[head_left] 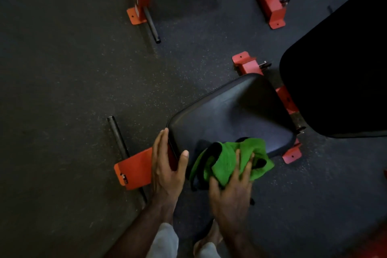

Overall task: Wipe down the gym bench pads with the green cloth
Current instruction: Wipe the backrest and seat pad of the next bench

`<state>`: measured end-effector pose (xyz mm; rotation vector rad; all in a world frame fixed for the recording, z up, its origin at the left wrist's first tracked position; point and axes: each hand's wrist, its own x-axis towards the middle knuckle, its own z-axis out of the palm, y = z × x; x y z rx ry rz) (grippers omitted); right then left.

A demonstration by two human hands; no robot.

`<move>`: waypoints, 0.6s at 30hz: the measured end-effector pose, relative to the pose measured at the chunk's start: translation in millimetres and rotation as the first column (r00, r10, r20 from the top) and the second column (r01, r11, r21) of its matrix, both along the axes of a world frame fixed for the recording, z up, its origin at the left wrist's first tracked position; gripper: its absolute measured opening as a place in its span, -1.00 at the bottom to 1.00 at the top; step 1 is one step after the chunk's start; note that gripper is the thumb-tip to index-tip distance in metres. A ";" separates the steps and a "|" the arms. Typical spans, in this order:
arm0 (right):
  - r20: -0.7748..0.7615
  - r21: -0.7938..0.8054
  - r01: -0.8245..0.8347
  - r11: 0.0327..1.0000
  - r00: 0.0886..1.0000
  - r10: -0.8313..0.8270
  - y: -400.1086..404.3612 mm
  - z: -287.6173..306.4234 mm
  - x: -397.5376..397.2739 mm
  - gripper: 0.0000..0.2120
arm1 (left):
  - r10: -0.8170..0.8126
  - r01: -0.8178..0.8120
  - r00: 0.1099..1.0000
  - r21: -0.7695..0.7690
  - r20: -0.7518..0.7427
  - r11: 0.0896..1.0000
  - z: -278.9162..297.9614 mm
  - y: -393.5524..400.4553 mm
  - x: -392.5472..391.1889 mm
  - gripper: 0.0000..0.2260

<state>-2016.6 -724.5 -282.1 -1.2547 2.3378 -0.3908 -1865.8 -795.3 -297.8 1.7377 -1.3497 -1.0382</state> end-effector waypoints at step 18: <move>-0.153 -0.014 -0.602 0.798 0.790 0.594 -34.2 -5.6 -44.4 -0.16 | 0.007 0.000 0.996 -0.073 0.093 0.997 -1.8 -18.0 -10.6 -0.47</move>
